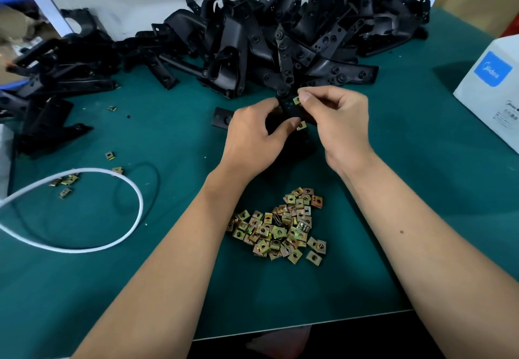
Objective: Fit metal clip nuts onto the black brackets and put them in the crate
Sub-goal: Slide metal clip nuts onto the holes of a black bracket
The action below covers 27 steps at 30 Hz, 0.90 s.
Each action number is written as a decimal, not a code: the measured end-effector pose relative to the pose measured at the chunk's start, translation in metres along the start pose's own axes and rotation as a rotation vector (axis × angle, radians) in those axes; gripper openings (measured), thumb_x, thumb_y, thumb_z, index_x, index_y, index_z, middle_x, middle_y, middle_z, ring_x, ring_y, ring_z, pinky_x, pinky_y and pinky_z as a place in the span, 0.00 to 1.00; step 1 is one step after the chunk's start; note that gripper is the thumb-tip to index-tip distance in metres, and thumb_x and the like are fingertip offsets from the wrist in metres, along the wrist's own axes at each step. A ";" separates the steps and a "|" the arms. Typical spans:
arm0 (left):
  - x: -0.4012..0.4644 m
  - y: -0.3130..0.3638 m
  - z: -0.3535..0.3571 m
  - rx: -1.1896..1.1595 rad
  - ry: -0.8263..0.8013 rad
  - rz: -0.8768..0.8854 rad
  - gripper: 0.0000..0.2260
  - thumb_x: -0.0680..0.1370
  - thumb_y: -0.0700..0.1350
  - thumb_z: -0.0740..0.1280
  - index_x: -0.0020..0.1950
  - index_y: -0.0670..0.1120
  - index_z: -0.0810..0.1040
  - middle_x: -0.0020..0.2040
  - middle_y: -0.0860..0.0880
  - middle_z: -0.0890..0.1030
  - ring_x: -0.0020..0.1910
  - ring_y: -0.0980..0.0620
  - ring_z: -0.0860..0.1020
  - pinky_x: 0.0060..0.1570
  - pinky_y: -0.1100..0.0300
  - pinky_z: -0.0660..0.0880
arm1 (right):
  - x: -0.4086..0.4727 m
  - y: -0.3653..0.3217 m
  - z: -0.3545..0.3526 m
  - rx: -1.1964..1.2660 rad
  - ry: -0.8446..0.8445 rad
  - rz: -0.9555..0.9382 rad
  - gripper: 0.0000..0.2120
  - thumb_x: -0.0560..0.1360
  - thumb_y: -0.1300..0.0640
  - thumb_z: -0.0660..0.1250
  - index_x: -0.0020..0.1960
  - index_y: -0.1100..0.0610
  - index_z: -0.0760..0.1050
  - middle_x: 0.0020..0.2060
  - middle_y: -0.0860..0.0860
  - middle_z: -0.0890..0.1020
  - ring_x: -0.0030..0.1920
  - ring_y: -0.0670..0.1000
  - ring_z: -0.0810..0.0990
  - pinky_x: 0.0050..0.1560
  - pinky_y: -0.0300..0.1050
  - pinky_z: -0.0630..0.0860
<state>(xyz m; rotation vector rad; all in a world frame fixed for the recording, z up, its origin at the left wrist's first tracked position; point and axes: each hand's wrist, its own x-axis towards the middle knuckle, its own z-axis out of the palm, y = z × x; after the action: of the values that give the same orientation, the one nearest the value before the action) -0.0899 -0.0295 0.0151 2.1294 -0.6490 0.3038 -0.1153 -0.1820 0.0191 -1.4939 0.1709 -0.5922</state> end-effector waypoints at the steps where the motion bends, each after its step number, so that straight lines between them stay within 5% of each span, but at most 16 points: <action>1: 0.000 0.000 0.000 -0.007 -0.002 0.003 0.10 0.78 0.51 0.70 0.52 0.46 0.83 0.43 0.51 0.84 0.45 0.49 0.81 0.47 0.48 0.77 | 0.000 0.000 0.000 -0.002 0.002 0.000 0.04 0.75 0.62 0.75 0.47 0.56 0.87 0.40 0.49 0.88 0.44 0.46 0.86 0.50 0.40 0.81; 3: 0.001 0.002 0.000 0.011 0.016 0.031 0.10 0.78 0.48 0.71 0.57 0.47 0.83 0.48 0.51 0.85 0.51 0.48 0.80 0.57 0.48 0.76 | -0.001 -0.001 -0.001 -0.011 0.002 -0.021 0.06 0.74 0.64 0.75 0.46 0.55 0.86 0.40 0.49 0.88 0.44 0.46 0.85 0.50 0.42 0.81; 8: 0.001 0.005 0.001 0.056 0.049 0.055 0.07 0.78 0.47 0.72 0.54 0.46 0.83 0.45 0.51 0.85 0.47 0.45 0.80 0.71 0.54 0.66 | -0.003 -0.003 -0.001 -0.035 -0.001 -0.082 0.07 0.73 0.65 0.75 0.48 0.55 0.83 0.38 0.45 0.84 0.42 0.43 0.81 0.49 0.41 0.79; 11: 0.001 0.005 0.000 0.102 0.055 0.060 0.08 0.78 0.49 0.72 0.50 0.45 0.82 0.40 0.50 0.83 0.44 0.44 0.78 0.69 0.58 0.65 | -0.005 -0.002 0.001 0.004 0.011 -0.079 0.07 0.73 0.67 0.74 0.47 0.56 0.82 0.40 0.47 0.84 0.43 0.43 0.81 0.49 0.40 0.79; 22: 0.001 0.010 0.002 0.147 0.050 0.059 0.14 0.79 0.49 0.72 0.43 0.39 0.76 0.36 0.44 0.78 0.40 0.41 0.74 0.67 0.49 0.70 | -0.005 -0.003 0.000 -0.006 -0.014 -0.102 0.10 0.73 0.68 0.73 0.45 0.54 0.78 0.37 0.44 0.81 0.40 0.42 0.78 0.45 0.37 0.76; 27: -0.001 0.012 0.004 0.115 0.051 0.054 0.11 0.78 0.48 0.73 0.47 0.40 0.79 0.40 0.43 0.79 0.43 0.40 0.76 0.45 0.54 0.70 | -0.009 -0.001 0.005 0.000 -0.055 -0.074 0.08 0.74 0.68 0.72 0.45 0.57 0.77 0.36 0.48 0.81 0.38 0.45 0.78 0.39 0.39 0.76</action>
<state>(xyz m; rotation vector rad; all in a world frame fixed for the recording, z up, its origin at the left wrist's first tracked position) -0.0976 -0.0386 0.0203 2.2078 -0.6748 0.4333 -0.1208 -0.1734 0.0182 -1.5202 0.0730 -0.6097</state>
